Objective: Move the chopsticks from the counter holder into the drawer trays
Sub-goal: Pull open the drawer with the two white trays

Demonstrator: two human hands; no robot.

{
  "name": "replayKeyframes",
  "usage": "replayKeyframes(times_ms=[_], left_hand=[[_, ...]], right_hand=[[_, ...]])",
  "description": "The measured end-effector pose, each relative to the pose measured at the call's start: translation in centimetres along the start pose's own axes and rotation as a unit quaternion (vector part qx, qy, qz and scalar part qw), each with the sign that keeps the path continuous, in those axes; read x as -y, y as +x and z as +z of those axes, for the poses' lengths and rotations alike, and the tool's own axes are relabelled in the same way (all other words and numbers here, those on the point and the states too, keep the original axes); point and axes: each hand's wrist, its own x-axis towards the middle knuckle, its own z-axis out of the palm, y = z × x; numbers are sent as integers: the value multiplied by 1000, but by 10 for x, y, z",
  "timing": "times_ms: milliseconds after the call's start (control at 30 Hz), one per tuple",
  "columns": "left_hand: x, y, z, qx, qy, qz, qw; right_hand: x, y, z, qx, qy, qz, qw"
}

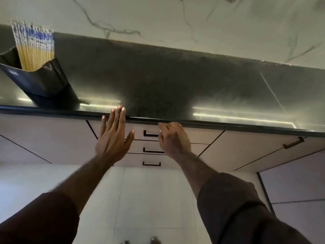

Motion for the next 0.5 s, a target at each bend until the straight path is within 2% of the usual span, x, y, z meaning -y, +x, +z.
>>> replayKeyframes(times_ms=[267,433,500], left_hand=[[35,-21,72,51,-6,-17,999],[53,-38,106,63,-23,-44,997],[58,-40,112,64,-28,-54,996]], right_hand=[[-13,6,81,130,-13,99,986],[-25,16,126,263,-38,160,951],[-27,17,138,272,-35,179,945]])
